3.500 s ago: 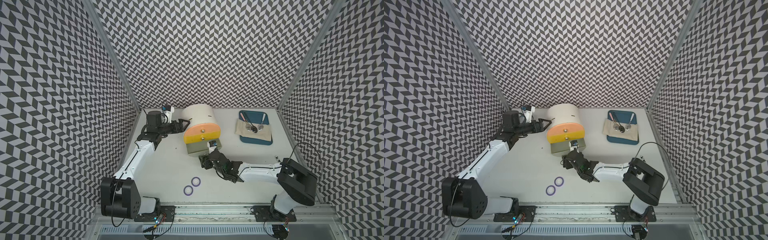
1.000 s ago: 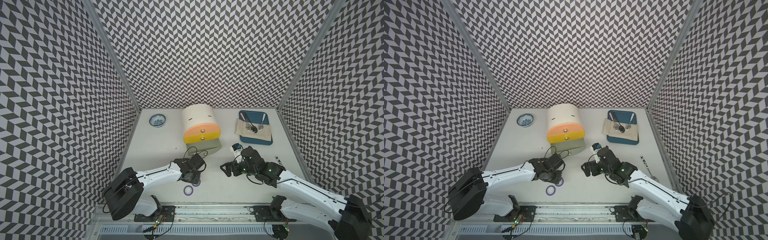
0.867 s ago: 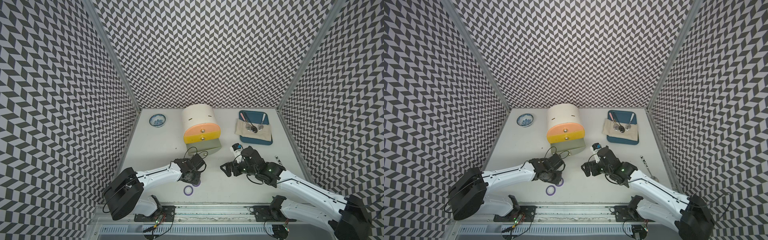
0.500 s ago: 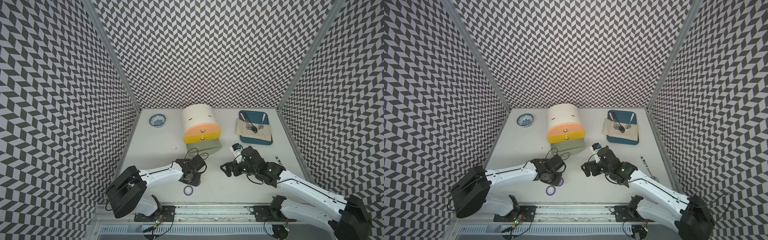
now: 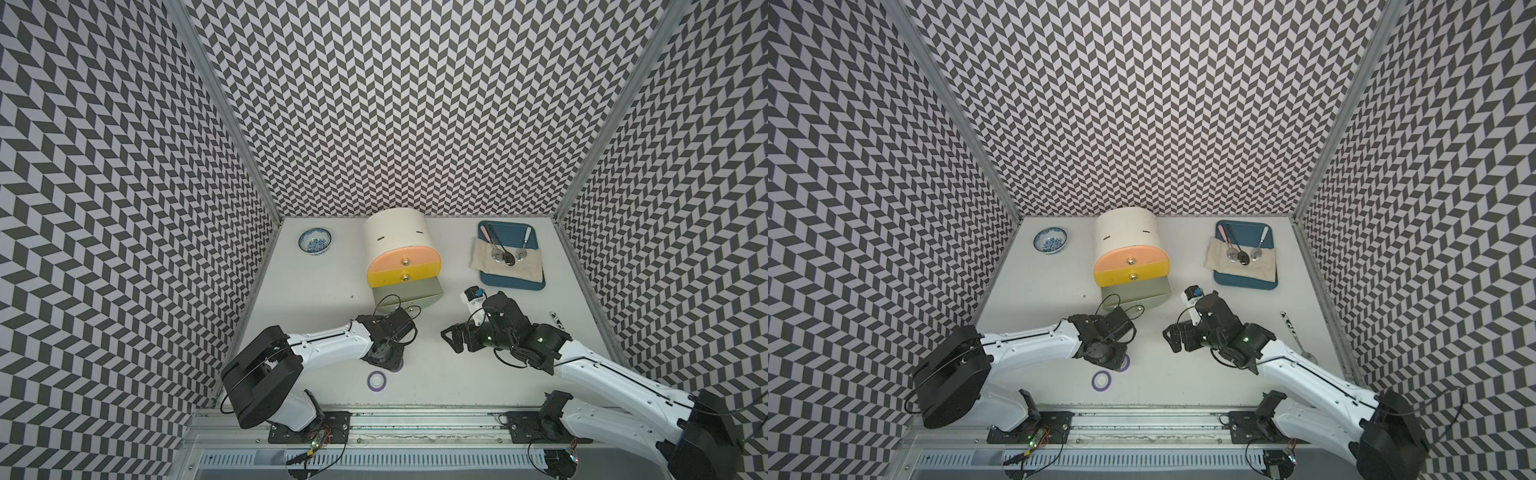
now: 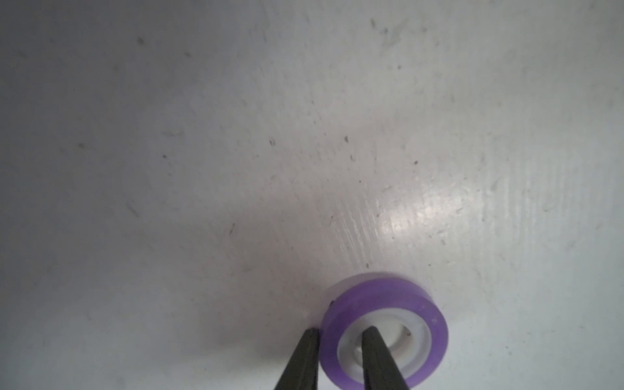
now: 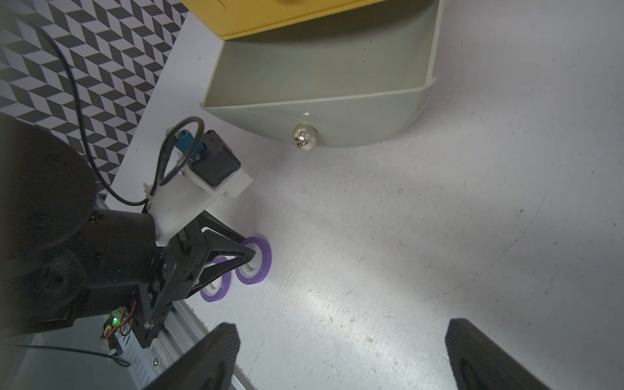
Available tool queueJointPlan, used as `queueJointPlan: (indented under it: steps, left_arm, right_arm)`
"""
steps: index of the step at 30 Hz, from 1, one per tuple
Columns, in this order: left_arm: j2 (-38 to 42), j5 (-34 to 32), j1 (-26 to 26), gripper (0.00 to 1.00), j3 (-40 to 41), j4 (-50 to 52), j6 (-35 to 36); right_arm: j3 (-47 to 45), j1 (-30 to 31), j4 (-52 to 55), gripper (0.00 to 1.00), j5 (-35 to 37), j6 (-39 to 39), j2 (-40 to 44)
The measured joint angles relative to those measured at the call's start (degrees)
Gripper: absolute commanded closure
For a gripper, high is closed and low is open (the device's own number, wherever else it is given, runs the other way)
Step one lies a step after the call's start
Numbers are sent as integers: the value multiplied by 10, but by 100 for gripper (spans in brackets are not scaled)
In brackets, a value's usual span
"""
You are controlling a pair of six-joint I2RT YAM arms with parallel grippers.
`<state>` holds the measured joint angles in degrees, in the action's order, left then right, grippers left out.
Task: Place the transparent tape into the drawer according to color
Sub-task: Pick up the tape at the center of the board, then place the tape in the drawer.
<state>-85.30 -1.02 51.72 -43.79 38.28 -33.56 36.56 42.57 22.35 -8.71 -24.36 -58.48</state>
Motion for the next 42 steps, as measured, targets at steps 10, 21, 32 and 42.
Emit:
queueJointPlan:
  steps: [10, 21, 32, 42]
  left_arm:
    - [-2, 0, 0, 100, -3, 2, 5]
    - [12, -9, 0, 100, -9, 15, 3]
    - [75, -30, 0, 100, -55, 49, -7]
    - [133, -95, -8, 100, -124, 60, -10]
  right_arm:
    - [0, 0, 1, 0, -11, 0, -7]
    - [0, -4, 2, 0, -16, -2, -13]
    - [0, -9, 2, 0, -16, -7, -13]
    - [-1, -12, 2, 0, -16, -12, -11]
